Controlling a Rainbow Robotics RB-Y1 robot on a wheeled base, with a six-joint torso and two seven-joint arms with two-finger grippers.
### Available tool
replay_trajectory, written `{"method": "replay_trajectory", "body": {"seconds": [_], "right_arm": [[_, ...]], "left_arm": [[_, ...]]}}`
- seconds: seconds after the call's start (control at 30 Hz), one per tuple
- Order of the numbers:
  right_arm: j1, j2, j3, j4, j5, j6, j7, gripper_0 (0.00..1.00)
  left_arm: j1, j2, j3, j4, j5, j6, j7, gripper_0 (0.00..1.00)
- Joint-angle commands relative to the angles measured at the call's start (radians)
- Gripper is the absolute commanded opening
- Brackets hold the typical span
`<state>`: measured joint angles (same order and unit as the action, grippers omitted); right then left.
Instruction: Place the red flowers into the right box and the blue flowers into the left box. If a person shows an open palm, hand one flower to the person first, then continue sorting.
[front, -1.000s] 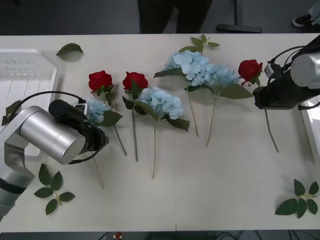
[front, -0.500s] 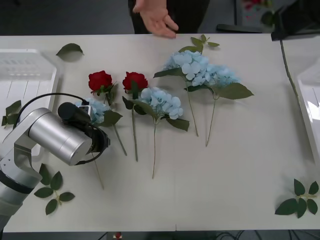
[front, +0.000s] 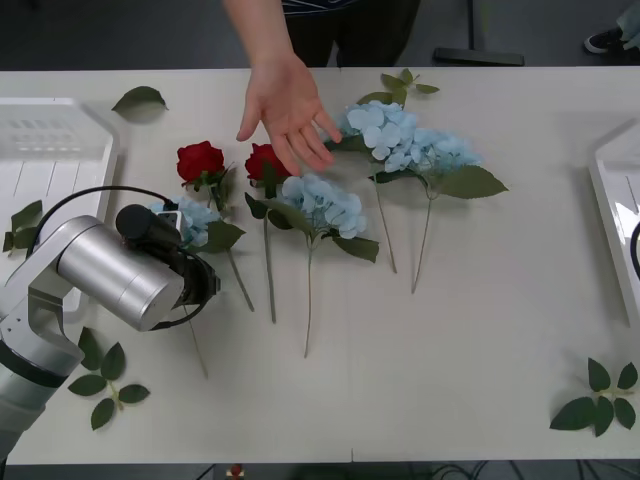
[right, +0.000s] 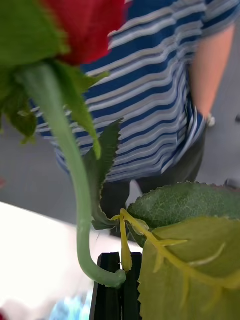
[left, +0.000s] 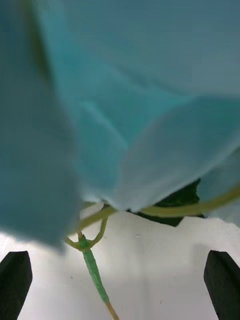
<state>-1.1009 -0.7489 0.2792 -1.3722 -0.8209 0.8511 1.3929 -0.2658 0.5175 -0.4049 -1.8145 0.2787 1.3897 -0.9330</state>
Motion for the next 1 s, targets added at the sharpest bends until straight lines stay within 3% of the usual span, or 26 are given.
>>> {"method": "replay_trajectory", "body": {"seconds": [0.03, 0.53, 1.0], "right_arm": [[-0.094, 0.072, 0.018, 0.062, 0.117, -0.078, 0.012, 0.0], [-0.131, 0.315, 0.025, 0.119, 0.534, -0.133, -0.161, 0.0], [-0.159, 0.358, 0.115, 0.117, 0.7, -0.135, -0.422, 0.0]], "left_arm": [[-0.024, 0.003, 0.001, -0.014, -0.006, 0.008, 0.014, 1.0], [-0.024, 0.003, 0.001, -0.014, -0.006, 0.008, 0.014, 1.0], [-0.024, 0.003, 0.001, -0.014, -0.006, 0.008, 0.014, 1.0]]}}
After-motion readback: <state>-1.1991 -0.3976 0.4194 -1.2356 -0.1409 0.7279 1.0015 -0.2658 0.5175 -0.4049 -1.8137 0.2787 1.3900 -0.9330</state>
